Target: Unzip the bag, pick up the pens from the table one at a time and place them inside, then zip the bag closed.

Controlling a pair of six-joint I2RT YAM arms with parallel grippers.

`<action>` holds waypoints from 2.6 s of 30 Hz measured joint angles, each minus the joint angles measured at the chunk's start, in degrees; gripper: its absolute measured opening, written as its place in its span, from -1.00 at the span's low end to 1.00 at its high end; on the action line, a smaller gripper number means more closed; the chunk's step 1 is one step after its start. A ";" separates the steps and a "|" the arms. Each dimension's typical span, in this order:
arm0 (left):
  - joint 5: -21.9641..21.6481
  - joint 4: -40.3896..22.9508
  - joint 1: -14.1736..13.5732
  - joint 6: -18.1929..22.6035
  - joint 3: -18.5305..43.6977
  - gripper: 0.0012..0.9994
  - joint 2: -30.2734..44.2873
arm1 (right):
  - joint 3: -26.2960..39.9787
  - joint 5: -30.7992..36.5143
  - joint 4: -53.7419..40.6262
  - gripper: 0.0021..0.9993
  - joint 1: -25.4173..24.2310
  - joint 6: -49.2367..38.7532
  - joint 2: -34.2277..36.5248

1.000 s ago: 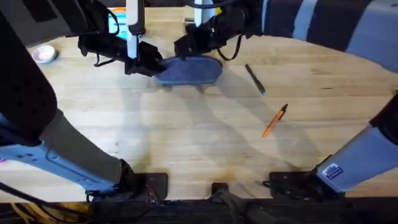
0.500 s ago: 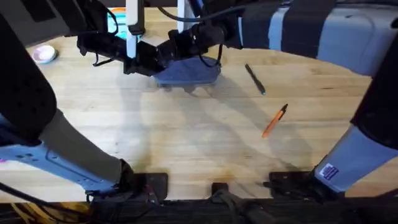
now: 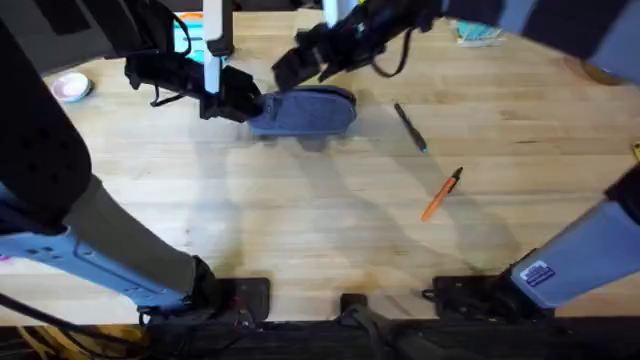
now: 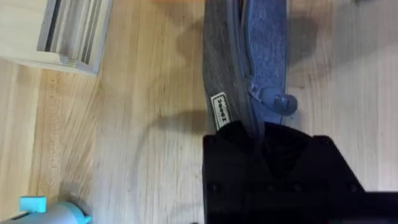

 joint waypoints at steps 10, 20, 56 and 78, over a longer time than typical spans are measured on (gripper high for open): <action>0.00 0.00 0.00 0.00 0.00 -0.92 0.00 | 2.01 6.14 -3.72 1.00 -4.44 -9.14 -7.70; 1.16 -0.07 -0.57 0.17 0.00 0.94 0.00 | 2.01 6.71 -3.79 1.00 -4.29 -10.80 -7.58; 1.29 -19.13 8.96 0.24 7.78 0.99 -13.63 | 2.04 8.85 -2.29 -0.94 3.11 -49.59 0.35; 1.29 -19.15 8.96 0.24 7.78 0.99 -13.62 | 2.04 10.47 -0.25 -0.94 2.31 -50.40 8.21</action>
